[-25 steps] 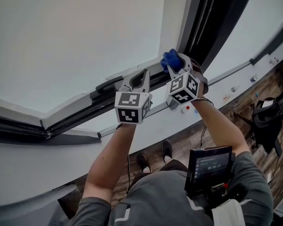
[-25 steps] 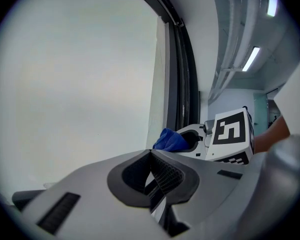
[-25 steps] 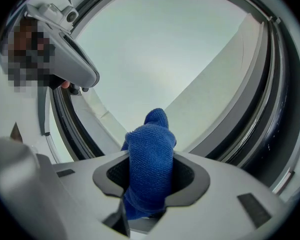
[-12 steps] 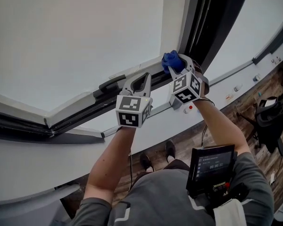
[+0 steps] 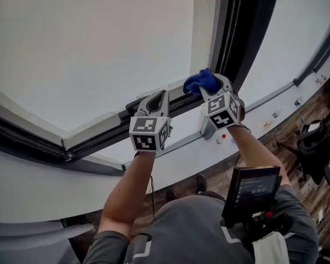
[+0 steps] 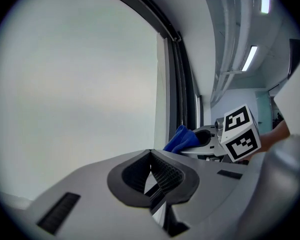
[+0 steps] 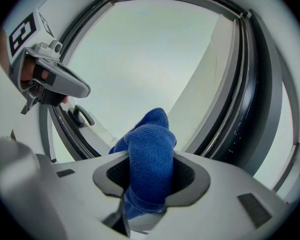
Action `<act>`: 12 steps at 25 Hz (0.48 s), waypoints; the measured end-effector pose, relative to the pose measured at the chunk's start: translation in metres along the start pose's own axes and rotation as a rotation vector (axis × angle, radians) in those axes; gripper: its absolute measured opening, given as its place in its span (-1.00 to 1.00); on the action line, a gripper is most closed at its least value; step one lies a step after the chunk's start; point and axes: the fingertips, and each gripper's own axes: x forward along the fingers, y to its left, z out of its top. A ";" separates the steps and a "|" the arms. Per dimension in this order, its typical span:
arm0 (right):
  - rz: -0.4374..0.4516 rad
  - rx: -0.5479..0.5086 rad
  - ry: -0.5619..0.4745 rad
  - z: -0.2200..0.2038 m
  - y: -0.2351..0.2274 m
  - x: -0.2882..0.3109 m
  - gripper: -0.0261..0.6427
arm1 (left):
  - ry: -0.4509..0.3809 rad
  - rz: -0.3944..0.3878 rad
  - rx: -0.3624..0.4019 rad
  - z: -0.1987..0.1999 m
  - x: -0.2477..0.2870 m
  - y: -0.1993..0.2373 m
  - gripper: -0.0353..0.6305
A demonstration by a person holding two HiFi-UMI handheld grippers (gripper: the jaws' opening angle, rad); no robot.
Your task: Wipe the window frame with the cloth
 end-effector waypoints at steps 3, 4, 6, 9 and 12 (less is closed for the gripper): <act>-0.011 0.025 -0.004 0.005 0.002 -0.010 -0.40 | -0.007 0.003 0.002 0.003 -0.012 0.002 -0.87; -0.016 0.035 -0.006 0.007 0.003 -0.014 -0.40 | -0.009 0.005 0.003 0.004 -0.018 0.002 -0.87; -0.027 0.053 -0.007 0.011 0.002 -0.018 -0.40 | -0.012 0.008 0.006 0.006 -0.025 0.003 -0.87; -0.033 0.076 0.003 0.008 0.000 -0.016 -0.40 | -0.012 0.007 0.004 0.003 -0.026 0.005 -0.87; -0.022 0.100 0.016 0.002 0.000 -0.007 -0.40 | -0.008 0.020 -0.005 -0.003 -0.019 0.009 -0.87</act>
